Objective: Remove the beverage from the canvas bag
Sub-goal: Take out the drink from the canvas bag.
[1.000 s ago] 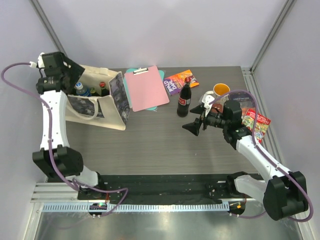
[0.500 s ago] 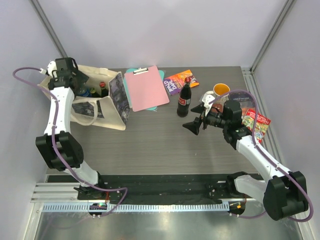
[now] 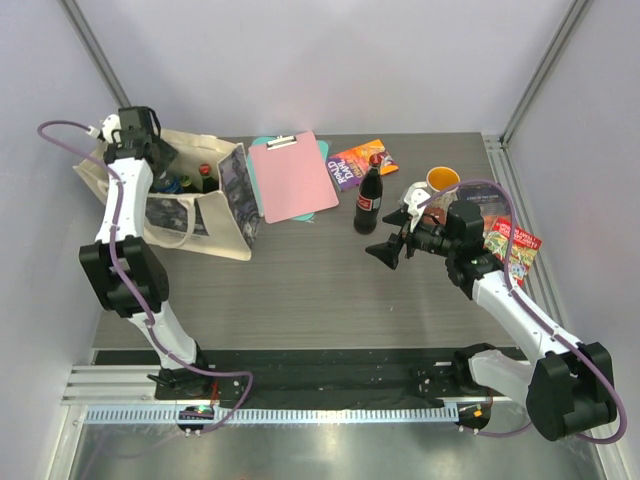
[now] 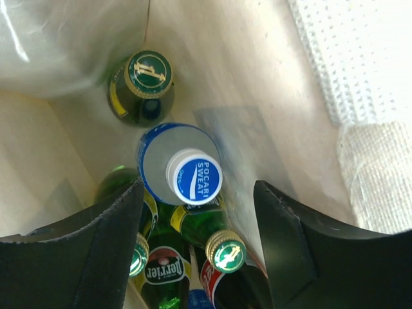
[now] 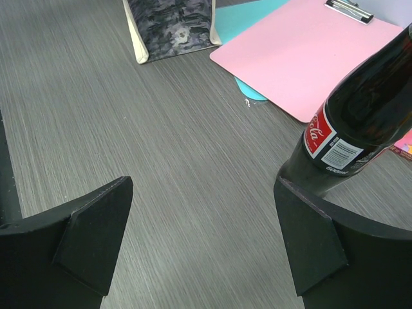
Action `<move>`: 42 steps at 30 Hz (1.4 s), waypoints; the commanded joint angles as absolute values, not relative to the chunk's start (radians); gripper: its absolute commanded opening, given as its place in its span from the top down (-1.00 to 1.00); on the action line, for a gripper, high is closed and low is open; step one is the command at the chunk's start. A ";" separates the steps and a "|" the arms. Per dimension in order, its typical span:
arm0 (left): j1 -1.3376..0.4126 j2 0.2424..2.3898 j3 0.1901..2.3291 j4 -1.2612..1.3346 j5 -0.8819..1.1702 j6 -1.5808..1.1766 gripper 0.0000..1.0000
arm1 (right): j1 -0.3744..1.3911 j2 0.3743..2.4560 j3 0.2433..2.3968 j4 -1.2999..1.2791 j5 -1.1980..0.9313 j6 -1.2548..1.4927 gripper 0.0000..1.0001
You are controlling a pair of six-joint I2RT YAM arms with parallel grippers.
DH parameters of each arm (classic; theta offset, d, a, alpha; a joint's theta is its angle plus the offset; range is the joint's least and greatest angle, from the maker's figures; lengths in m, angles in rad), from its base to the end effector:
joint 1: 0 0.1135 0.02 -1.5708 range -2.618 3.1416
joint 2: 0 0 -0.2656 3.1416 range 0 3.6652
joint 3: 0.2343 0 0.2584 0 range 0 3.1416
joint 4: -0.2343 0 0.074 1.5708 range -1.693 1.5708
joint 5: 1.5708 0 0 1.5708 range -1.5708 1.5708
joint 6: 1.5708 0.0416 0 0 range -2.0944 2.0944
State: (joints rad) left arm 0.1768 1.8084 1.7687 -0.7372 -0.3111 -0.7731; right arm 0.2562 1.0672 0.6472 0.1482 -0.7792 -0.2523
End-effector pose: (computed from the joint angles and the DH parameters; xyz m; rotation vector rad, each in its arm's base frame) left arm 0.4083 0.0859 0.3420 -1.1849 1.9740 0.0615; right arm 0.2302 0.0905 0.2706 -0.9612 1.5452 0.7159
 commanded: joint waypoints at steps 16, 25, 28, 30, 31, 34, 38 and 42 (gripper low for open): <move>0.183 1.821 1.816 -0.706 -0.315 -0.649 0.77 | 0.262 1.051 0.664 0.164 -0.759 -0.264 -0.91; 0.181 1.698 1.862 -0.673 -0.285 -0.594 1.00 | 0.261 1.063 0.681 0.163 -0.772 -0.262 -0.91; 0.181 1.651 1.861 -0.667 -0.275 -0.588 1.00 | 0.262 1.068 0.690 0.163 -0.779 -0.261 -0.91; 0.181 1.620 1.853 -0.670 -0.272 -0.586 1.00 | 0.261 1.072 0.695 0.163 -0.782 -0.261 -0.91; 0.181 1.612 1.852 -0.670 -0.272 -0.586 1.00 | 0.262 1.074 0.698 0.163 -0.784 -0.258 -0.91; 0.183 1.577 1.853 -0.670 -0.267 -0.584 1.00 | 0.262 1.074 0.706 0.160 -0.790 -0.258 -0.91; 0.181 1.542 1.868 -0.670 -0.245 -0.587 1.00 | 0.264 1.075 0.716 0.158 -0.801 -0.252 -0.91; 0.181 1.511 1.884 -0.680 -0.230 -0.594 1.00 | 0.267 1.077 0.741 0.155 -0.810 -0.241 -0.90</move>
